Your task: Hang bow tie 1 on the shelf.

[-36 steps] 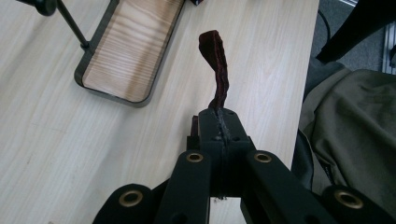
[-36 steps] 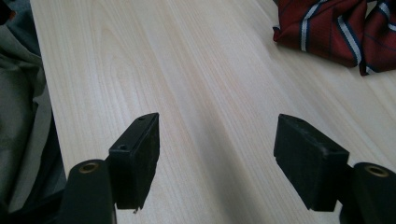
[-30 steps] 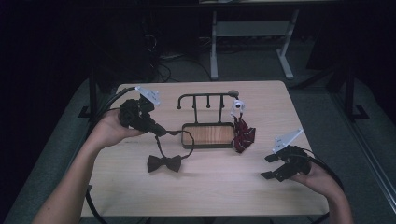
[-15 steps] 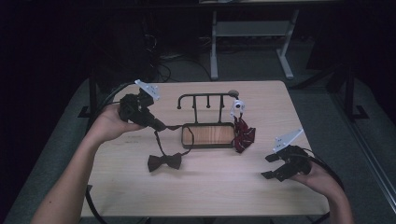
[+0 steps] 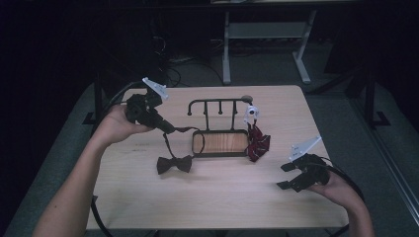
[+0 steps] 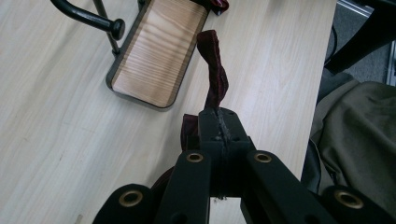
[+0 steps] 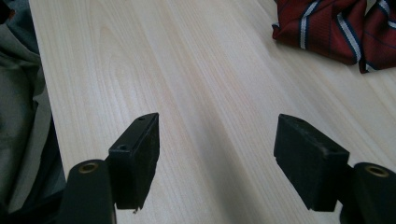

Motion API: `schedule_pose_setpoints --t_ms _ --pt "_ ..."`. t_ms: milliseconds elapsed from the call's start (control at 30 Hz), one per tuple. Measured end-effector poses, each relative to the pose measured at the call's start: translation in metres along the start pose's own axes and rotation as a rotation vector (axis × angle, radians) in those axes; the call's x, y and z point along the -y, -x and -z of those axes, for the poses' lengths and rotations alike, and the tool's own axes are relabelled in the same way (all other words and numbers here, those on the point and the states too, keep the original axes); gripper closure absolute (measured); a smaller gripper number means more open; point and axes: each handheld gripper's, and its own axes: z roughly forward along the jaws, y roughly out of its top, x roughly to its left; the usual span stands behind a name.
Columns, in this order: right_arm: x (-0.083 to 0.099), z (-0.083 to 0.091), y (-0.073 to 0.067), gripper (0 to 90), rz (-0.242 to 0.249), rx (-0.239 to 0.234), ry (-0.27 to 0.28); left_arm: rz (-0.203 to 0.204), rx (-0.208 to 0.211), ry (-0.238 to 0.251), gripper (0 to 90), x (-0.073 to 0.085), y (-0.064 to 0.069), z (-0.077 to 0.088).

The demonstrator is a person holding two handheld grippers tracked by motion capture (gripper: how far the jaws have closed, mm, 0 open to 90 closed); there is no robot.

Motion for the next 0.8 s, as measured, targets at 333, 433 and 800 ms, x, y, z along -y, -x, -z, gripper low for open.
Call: schedule_pose_setpoints --t_ms 333,433,800 --pt "0.0 0.001 0.0 30.9 -0.002 0.0 0.0 -0.004 -0.01 -0.016 89.9 -0.009 -0.005 0.003" --pt "0.0 0.001 0.0 30.9 0.005 0.003 0.0 0.0 -0.014 -0.016 89.9 -0.013 -0.007 0.005" --pt "0.001 0.002 -0.001 30.9 0.002 0.005 0.002 0.025 -0.017 -0.012 89.8 -0.016 -0.018 0.007"
